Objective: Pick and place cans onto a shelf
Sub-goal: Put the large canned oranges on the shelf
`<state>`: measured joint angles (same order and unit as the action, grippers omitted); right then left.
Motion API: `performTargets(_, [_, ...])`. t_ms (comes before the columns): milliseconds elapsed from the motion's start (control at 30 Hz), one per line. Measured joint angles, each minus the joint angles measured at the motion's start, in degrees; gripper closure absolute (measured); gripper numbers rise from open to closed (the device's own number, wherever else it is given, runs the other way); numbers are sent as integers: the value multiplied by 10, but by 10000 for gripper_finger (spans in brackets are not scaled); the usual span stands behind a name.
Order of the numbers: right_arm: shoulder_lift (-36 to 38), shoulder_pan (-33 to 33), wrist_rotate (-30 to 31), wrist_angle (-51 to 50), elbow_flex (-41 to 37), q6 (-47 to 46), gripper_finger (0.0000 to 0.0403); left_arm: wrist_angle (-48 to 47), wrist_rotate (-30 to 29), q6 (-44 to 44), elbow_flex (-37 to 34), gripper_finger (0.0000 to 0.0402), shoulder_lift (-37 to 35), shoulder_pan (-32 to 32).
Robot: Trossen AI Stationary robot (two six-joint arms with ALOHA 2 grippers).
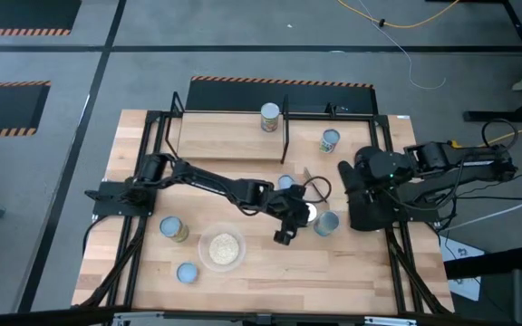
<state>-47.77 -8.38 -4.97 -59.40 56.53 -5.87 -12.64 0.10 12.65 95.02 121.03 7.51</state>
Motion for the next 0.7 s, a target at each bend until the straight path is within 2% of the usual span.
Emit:
performTargets(233, [0,0,0,1,0,0,263,-29,-30,0,0,271,0,0])
performTargets(700, [0,0,-1,2,0,-1,263,-56,-30,14,0,281,-1,0])
